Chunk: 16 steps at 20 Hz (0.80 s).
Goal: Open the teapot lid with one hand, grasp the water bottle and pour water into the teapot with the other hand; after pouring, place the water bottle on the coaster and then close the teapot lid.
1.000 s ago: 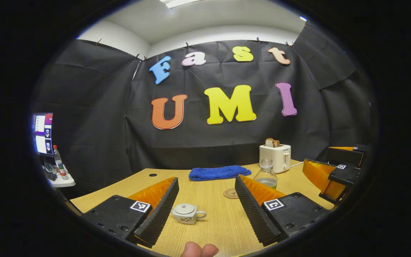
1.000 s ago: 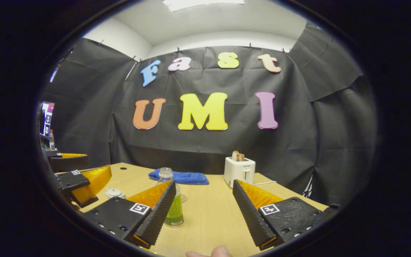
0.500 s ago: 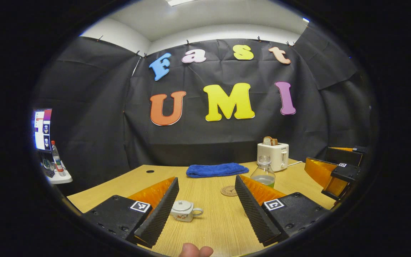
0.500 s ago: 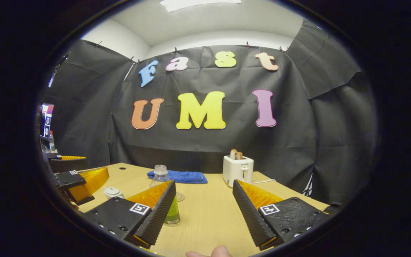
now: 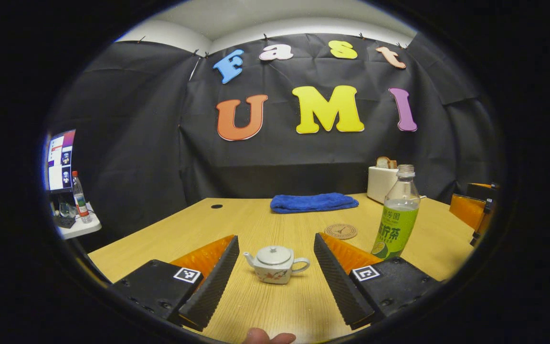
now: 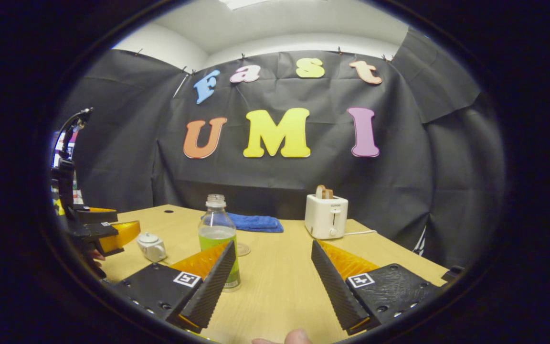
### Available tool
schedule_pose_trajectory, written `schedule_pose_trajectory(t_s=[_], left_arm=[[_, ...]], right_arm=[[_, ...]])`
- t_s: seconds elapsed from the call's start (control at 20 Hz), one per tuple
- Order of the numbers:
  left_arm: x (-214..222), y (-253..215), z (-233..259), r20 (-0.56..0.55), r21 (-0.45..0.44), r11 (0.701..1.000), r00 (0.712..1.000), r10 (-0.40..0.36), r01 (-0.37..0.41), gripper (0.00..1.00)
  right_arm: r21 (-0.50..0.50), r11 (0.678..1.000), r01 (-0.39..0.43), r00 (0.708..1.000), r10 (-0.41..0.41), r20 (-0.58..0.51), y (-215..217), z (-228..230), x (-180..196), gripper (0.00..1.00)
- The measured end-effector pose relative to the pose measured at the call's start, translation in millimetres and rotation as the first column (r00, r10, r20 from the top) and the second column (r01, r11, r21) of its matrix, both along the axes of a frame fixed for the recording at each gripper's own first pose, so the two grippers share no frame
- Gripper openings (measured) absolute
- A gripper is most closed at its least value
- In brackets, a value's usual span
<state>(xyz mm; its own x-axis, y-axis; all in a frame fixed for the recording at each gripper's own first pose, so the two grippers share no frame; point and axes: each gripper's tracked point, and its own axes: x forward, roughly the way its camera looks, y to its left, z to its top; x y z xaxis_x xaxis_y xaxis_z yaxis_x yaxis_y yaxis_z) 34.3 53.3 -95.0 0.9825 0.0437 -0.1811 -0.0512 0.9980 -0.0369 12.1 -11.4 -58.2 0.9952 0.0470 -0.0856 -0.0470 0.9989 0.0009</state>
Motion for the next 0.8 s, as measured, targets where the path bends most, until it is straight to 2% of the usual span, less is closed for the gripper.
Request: schedule_pose_trajectory(t_s=[0.2, 0.5, 0.65, 0.7, 0.8], left_arm=[[29.5, 2.7, -20.9, -0.042, 0.021, 1.0, 0.999, -0.022, 0.023, 0.95], [51.7, 5.3, -38.3, -0.099, 0.006, 1.0, 0.995, -0.022, 0.023, 0.67], [54.3, 5.2, -41.2, -0.112, 0.019, 1.0, 0.994, -0.012, 0.014, 0.49], [55.1, 8.1, -42.7, -0.119, 0.031, 0.999, 0.993, -0.002, 0.006, 0.48], [56.4, 13.3, -42.7, -0.118, 0.042, 0.999, 0.993, 0.018, -0.013, 0.34]], right_arm=[[0.009, 0.999, 0.035, 0.999, -0.035, -0.003, -14.4, -2.4, 6.1, 0.95], [0.015, 0.997, 0.071, 0.997, -0.071, -0.021, -29.3, -9.1, 15.2, 0.95], [0.01, 0.997, 0.074, 0.997, -0.073, -0.029, -30.6, -13.2, 19.0, 0.95], [0.008, 0.997, 0.074, 0.997, -0.073, -0.032, -30.5, -14.7, 20.3, 0.95], [0.013, 0.998, 0.063, 0.997, -0.062, -0.037, -28.5, -17.3, 22.4, 0.95]])
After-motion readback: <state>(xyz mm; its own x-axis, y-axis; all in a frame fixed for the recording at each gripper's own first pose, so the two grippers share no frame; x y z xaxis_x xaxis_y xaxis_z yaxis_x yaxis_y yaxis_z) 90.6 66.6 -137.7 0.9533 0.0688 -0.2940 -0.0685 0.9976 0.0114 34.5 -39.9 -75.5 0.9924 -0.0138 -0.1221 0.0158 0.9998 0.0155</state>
